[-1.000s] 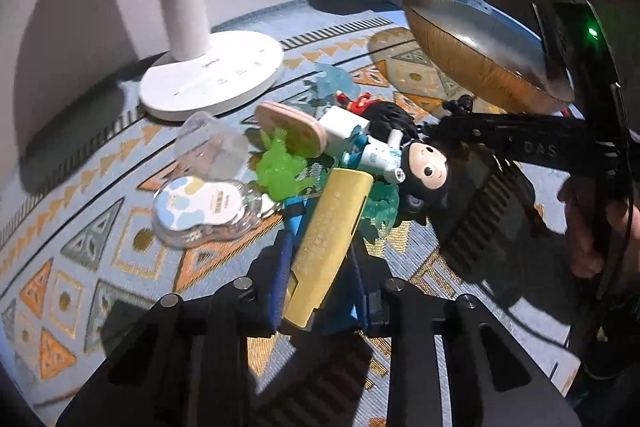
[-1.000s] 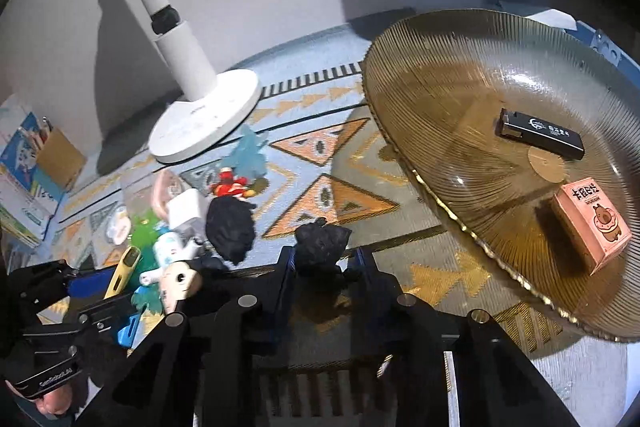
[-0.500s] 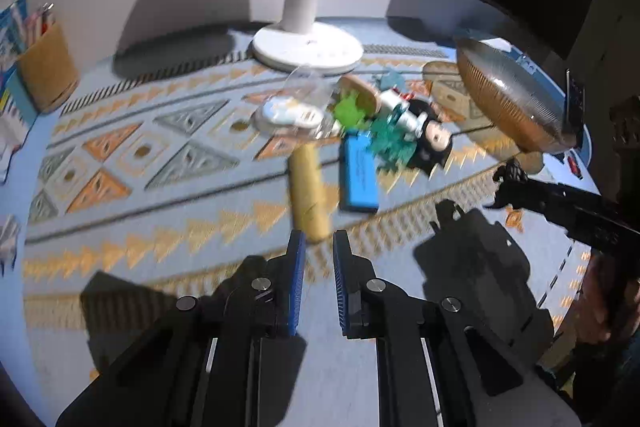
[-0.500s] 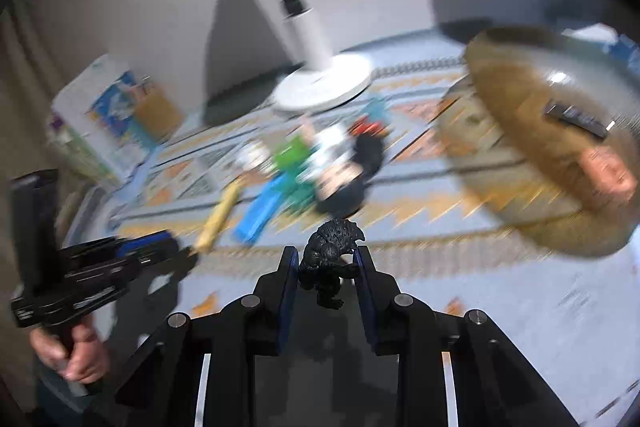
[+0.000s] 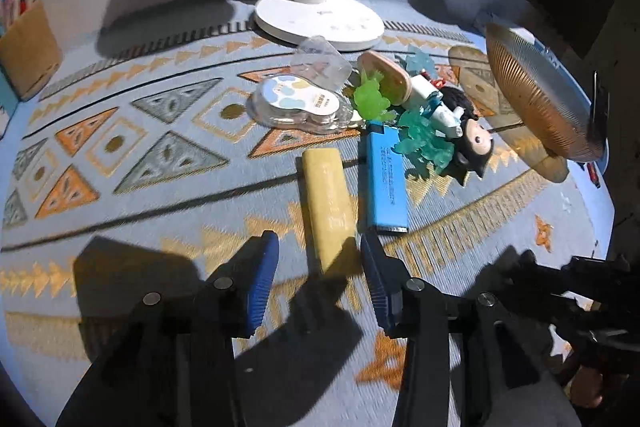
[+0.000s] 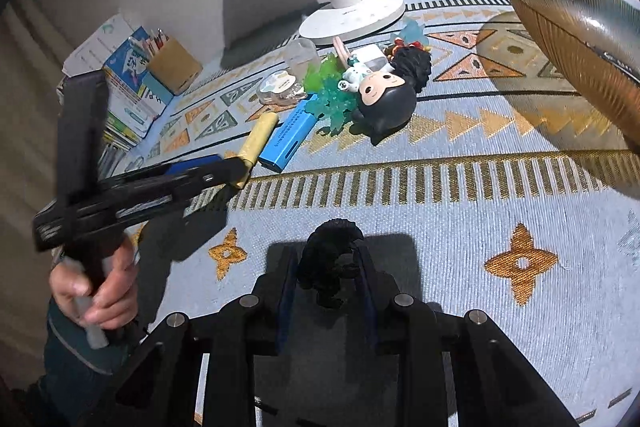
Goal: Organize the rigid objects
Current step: 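Grasp the yellow stick with the left tool while the right tool grasps the black figurine, then carry both held items into the amber glass bowl and open both tools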
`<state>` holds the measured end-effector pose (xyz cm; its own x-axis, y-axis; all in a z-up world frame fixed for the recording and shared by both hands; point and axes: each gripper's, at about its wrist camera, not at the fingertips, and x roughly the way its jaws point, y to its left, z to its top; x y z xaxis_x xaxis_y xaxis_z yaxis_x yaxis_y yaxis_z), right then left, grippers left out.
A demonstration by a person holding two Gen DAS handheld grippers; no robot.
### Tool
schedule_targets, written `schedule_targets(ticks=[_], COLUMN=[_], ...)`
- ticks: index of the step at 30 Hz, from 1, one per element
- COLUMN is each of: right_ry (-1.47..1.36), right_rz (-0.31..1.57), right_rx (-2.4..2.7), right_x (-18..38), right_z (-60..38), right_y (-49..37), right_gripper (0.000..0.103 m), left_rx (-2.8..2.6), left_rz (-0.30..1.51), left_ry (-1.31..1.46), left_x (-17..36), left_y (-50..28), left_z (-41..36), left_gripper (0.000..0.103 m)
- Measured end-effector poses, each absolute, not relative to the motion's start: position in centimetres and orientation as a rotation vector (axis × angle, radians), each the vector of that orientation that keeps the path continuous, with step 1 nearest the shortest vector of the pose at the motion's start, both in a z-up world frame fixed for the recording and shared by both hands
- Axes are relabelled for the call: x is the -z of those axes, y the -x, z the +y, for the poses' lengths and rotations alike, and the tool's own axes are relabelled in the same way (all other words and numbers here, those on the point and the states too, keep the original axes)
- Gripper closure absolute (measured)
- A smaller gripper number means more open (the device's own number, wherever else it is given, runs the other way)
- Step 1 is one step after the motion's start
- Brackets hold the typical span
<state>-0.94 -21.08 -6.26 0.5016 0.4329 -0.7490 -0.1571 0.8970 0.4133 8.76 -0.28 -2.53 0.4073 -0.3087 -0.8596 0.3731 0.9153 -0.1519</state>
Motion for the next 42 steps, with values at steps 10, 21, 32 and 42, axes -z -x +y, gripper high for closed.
schedule_targets(ticks=[10, 21, 32, 42], right_ry=[-0.362, -0.36, -0.14, -0.033], right_rz=[0.977, 0.965, 0.893, 0.82], right_rx=[-0.272, -0.299, -0.15, -0.143], right_x=[6.6, 5.9, 6.6, 6.4], right_z=[-24.3, -23.5, -19.4, -17.5], right_y=[0.3, 2.9, 2.0, 3.0], right_gripper=[0.063, 0.041, 0.053, 0.058], left_rx=[0.403, 0.347, 0.33, 0.325], left_rz=[1.001, 0.897, 0.874, 0.881], left_ry=[-0.184, -0.037, -0.077, -0.062], left_x=[2.7, 1.6, 2.5, 2.7], left_y=[-9.8, -4.6, -4.0, -4.0], left_z=[-2.7, 1.3, 0.4, 0.6], left_gripper=[0.081, 0.081, 0.081, 0.081])
